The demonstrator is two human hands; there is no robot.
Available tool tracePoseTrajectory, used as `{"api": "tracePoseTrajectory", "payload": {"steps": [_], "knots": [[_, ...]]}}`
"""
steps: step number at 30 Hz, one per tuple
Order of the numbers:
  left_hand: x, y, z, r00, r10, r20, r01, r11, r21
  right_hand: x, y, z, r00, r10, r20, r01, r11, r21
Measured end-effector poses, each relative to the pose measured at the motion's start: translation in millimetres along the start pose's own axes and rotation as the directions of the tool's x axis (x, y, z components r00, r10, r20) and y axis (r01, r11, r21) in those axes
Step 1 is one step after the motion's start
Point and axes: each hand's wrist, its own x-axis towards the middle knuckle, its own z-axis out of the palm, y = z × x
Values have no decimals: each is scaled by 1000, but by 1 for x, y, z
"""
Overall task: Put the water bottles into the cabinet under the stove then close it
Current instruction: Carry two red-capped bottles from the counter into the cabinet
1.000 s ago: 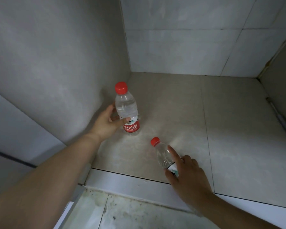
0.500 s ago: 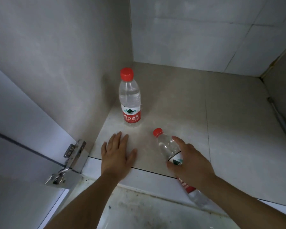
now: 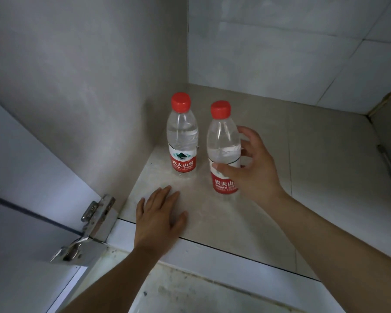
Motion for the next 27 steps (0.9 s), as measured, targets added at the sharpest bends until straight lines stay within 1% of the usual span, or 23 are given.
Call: {"api": "tracePoseTrajectory", "payload": {"steps": [3, 6, 12, 15, 18, 20, 21, 23, 24, 25, 27], "knots": [[0, 0, -1, 1000, 3, -13, -3, 1000, -4, 8, 0, 9, 998, -49, -48, 50, 998, 28], [0, 0, -1, 1000, 10, -1, -10, 1000, 3, 9, 5, 17, 994, -57, -94, 63, 996, 64], [1, 0, -1, 1000, 11, 14, -11, 1000, 18, 5, 10, 23, 991, -87, -102, 91, 995, 34], [1, 0, -1, 1000, 13, 13, -13, 1000, 24, 0, 19, 24, 994, -52, -97, 53, 999, 1], [2, -1, 0, 1000, 16, 14, -17, 999, 38, -23, 41, 22, 995, 69, -74, -79, 986, -149], [2, -1, -1, 999, 19, 27, -20, 999, 50, -45, 57, 17, 990, 137, 20, -124, 944, -305], [1, -1, -1, 999, 22, 36, -24, 998, 55, -55, 63, 14, 982, 162, 101, -106, 904, -415], [0, 0, -3, 996, 30, 82, -36, 997, 64, -70, 70, 6, 943, 195, 272, 16, 785, -619], [0, 1, -6, 991, 28, 129, -38, 997, 72, -75, 71, 3, 921, 209, 329, 72, 738, -671], [0, 2, -10, 981, 20, 194, -37, 996, 84, -79, 69, 0, 905, 222, 364, 104, 714, -692], [-1, 5, -23, 942, -5, 336, -42, 991, 131, -85, 60, -7, 893, 242, 381, 108, 706, -700]]}}
